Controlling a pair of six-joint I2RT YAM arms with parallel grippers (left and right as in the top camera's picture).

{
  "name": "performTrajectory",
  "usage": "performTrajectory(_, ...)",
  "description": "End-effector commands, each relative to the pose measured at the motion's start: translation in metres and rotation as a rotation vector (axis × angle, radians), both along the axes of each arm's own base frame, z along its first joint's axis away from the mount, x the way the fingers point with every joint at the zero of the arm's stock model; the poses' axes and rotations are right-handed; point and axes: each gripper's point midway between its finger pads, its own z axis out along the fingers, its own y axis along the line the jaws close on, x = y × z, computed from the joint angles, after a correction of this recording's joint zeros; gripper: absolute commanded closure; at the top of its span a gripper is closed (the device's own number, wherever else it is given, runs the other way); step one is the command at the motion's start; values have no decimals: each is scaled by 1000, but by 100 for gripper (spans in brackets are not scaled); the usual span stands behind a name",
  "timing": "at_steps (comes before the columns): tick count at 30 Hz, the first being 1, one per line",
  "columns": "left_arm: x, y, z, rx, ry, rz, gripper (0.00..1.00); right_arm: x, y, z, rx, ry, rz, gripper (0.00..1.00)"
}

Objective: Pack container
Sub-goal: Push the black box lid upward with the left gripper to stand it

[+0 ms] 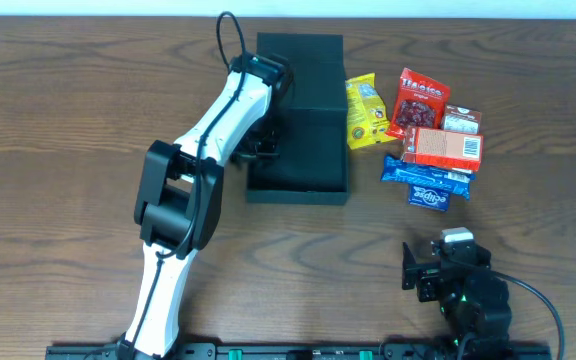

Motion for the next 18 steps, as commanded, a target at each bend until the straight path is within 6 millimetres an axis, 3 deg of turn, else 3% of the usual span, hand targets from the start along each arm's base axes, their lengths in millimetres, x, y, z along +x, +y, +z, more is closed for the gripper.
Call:
performTrajectory(1,0,3,1,-24,10,69,42,0,-1,-3,-8,3,-3,1)
performTrajectory(2,2,2,3,-46,5,87,32,0,-1,-3,-8,4,-3,1)
performTrajectory(5,11,2,10,-112,-17,128,36,0,-1,-3,-8,3,-3,1)
performTrajectory(6,14,5,13,-119,-26,136,47,0,-1,-3,-8,3,-2,1)
performTrajectory(7,16,8,16,-123,-36,145,69,0,-1,-3,-8,4,-2,1)
performTrajectory(8,17,10,18,-125,-42,151,83,0,-1,-3,-8,4,-2,1)
performTrajectory(9,18,12,19,-126,-44,155,90,0,-1,-3,-8,3,-2,1)
performTrajectory(17,14,8,20,-146,-22,160,94,0,-1,-3,-8,4,-3,1)
performTrajectory(18,14,8,20,-146,-21,160,86,0,-1,-3,-8,4,-2,1)
